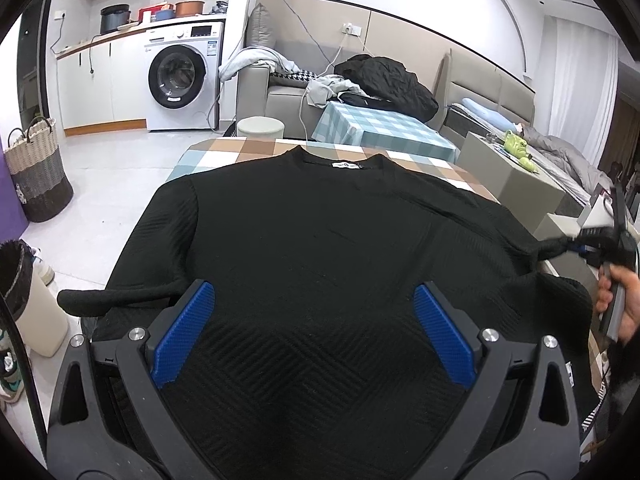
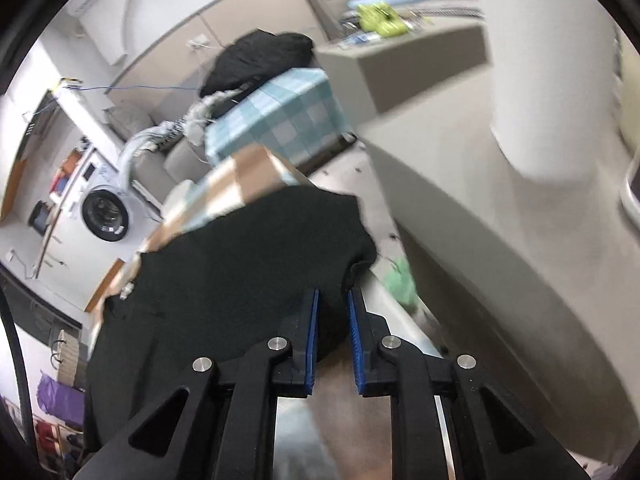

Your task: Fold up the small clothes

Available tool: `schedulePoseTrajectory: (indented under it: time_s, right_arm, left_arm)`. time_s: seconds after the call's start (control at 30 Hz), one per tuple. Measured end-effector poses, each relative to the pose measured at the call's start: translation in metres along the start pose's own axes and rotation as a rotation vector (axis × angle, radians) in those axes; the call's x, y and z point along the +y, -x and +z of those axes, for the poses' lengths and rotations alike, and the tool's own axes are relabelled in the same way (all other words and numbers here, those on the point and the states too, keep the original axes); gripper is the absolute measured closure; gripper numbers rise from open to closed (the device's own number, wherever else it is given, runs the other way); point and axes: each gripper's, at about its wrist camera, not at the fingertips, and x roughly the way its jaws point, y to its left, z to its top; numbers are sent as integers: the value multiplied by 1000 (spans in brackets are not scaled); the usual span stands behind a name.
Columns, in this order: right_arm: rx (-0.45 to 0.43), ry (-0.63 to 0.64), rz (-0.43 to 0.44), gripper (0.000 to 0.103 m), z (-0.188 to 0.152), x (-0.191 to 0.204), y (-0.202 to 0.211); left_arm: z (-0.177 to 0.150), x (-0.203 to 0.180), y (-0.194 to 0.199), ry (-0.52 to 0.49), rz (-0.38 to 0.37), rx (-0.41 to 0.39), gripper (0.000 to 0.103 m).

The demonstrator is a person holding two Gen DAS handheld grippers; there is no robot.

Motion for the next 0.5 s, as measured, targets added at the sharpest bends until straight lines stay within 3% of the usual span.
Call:
schedulePoseTrajectory:
  time_s: [0.23,0.37,0.47,0.5]
  right_arm:
    - [-36,224,202,89,9,100,13]
    - [69,462,322,91,-27,181,4]
    - [195,580,356,91,-63,212,-12]
    - [225,602,348,85,-70,216,-18]
  left_arm:
    - [-2,12,6,32,-7,-16,3]
    - [-4,17,13,39,2,-26,3]
    - [-6,25,18,48,10,-29,3]
    - [-7,27,19,50,13,-29,3]
